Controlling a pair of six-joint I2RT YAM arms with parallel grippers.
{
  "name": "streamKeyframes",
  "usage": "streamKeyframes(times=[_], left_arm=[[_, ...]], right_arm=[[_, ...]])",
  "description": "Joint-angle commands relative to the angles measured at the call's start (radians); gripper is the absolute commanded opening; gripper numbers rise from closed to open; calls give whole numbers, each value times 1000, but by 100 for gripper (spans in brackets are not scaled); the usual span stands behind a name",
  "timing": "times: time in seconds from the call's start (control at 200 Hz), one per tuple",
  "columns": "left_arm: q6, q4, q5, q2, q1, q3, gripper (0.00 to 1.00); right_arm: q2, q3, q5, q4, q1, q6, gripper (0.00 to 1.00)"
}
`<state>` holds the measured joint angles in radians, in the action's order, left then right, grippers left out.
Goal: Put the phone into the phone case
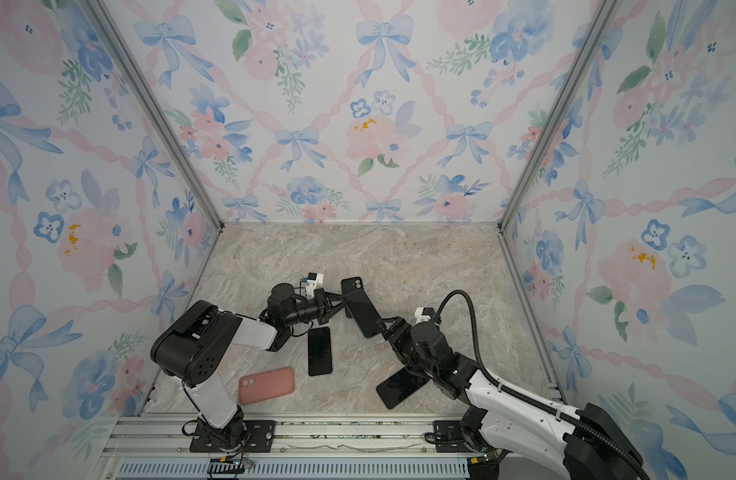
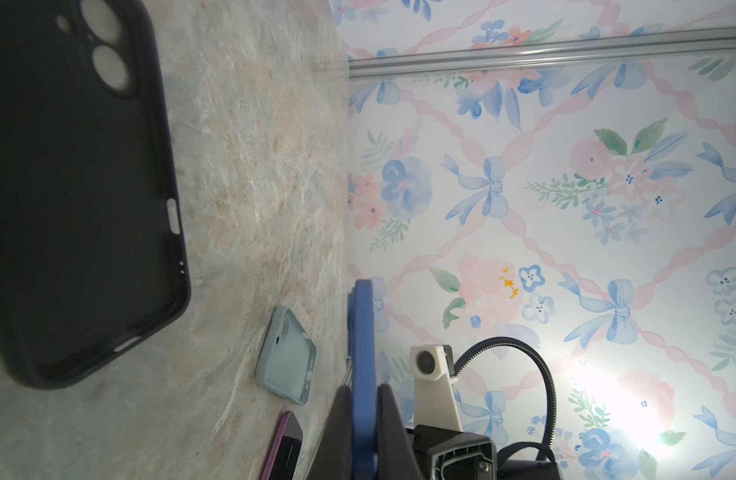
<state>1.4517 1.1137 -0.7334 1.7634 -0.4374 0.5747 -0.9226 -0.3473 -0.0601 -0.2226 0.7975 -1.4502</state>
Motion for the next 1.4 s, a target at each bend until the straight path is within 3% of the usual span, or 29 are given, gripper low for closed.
streamKeyframes(times=[0.0, 0.165, 0.395, 0.56, 1.4], left_arm=[[81, 106, 17, 11, 2, 17, 0], [142, 179, 40, 18, -9, 4, 0], [176, 220, 55, 27, -16, -6, 0], [181, 227, 59, 33, -18, -7, 0], [207, 289, 51, 49, -23, -13, 0]], right_arm=[[38, 22, -59, -76, 5, -75, 77], [34, 48, -124, -162, 43, -78, 70], [-55, 66, -124, -329, 61, -83, 59], [-101, 71, -122, -418, 61, -69, 45], [-173, 67, -133, -502, 59, -54, 10]])
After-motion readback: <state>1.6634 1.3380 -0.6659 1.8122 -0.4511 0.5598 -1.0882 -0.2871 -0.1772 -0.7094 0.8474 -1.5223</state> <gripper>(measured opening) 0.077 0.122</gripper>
